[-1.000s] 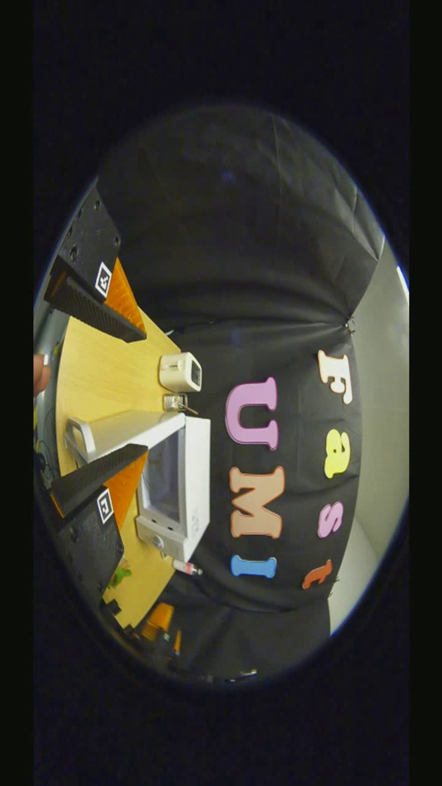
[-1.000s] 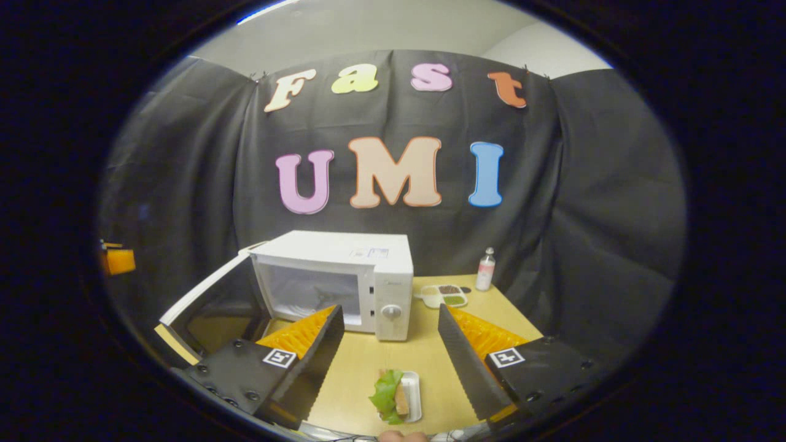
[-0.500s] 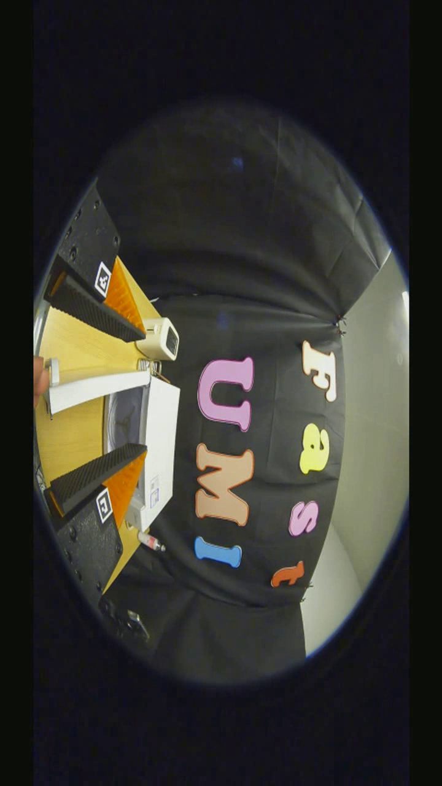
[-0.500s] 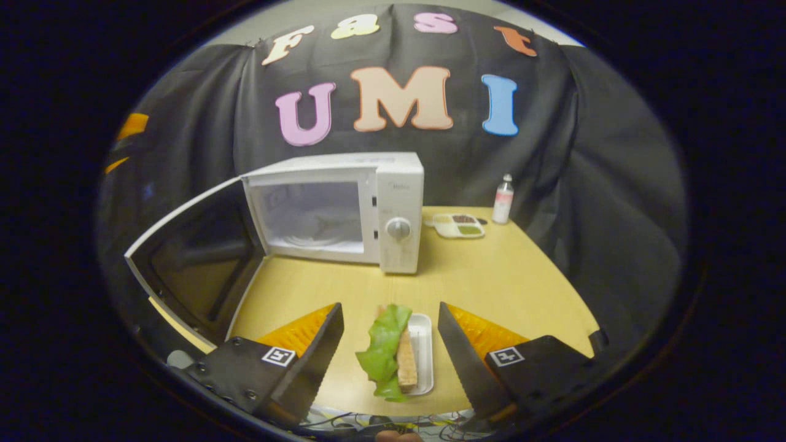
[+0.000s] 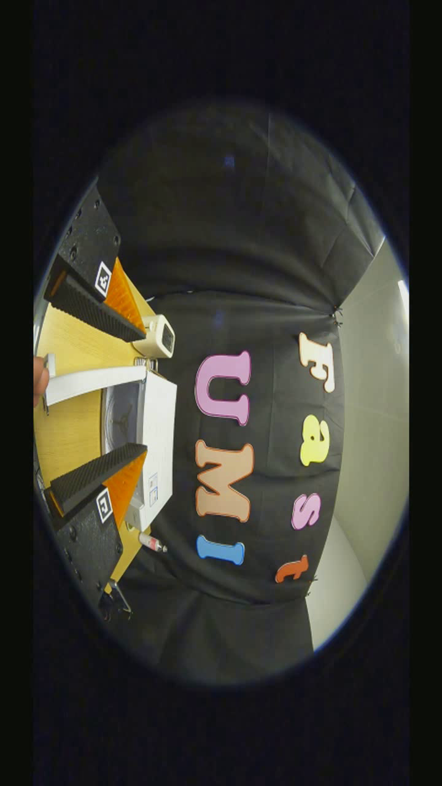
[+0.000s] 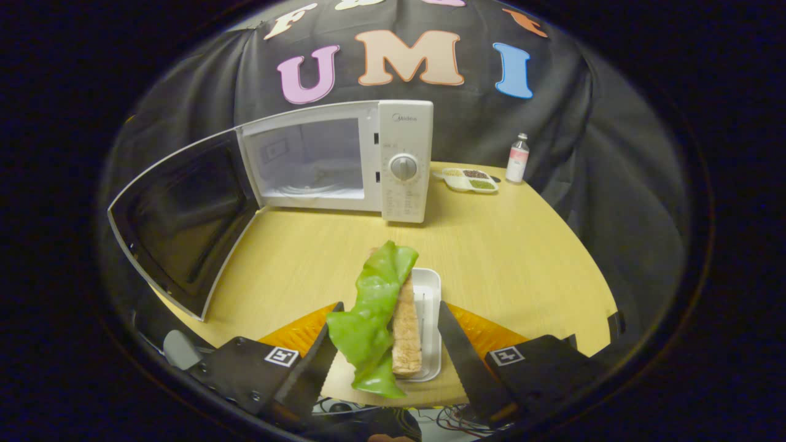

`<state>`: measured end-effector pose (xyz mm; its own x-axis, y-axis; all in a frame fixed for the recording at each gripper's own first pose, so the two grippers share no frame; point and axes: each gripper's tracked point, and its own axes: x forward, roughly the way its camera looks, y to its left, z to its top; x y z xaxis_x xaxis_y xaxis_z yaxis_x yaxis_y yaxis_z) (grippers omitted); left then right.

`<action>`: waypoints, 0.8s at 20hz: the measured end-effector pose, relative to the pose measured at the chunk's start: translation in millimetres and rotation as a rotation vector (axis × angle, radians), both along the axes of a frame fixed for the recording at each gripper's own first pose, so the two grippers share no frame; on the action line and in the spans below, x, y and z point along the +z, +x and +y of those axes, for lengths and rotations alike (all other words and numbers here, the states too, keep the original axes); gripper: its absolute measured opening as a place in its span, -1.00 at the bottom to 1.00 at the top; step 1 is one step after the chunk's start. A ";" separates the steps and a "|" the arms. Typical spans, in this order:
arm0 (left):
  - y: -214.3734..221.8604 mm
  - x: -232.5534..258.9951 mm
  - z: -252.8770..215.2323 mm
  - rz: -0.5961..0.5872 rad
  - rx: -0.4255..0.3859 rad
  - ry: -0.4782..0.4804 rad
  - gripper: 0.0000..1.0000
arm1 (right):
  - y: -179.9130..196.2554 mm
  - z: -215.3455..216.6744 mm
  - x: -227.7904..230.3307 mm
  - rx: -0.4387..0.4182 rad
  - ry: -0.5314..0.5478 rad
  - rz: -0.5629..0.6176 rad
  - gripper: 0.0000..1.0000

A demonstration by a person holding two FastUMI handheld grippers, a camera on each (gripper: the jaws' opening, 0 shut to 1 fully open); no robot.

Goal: Open the microwave oven with the left hand, put the food in, and close the microwave oven.

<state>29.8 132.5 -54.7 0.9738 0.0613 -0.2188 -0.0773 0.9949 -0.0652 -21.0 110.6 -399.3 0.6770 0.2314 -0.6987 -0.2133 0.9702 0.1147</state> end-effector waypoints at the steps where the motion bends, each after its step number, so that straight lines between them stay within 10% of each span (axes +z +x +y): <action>1: -0.6 -1.7 0.0 0.003 0.000 -0.002 0.92 | -0.6 -0.1 -1.8 0.002 0.001 0.005 0.93; 4: 1.4 6.7 -3.0 -0.018 -0.003 -0.004 0.92 | -3.6 4.9 -10.7 0.029 0.013 0.038 0.94; 9: 4.4 11.9 -2.1 -0.036 0.004 0.007 0.92 | -0.6 3.3 -19.0 0.037 -0.008 0.063 0.17; 16: 10.3 18.5 -5.6 -0.063 -0.009 0.016 0.93 | -1.2 -0.1 -17.7 0.023 0.022 0.123 0.01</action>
<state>40.1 126.9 -36.2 0.9862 0.0555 -0.1557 -0.0646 0.9965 -0.0538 -22.2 110.5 -417.0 0.5811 0.2622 -0.7704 -0.2184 0.9622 0.1627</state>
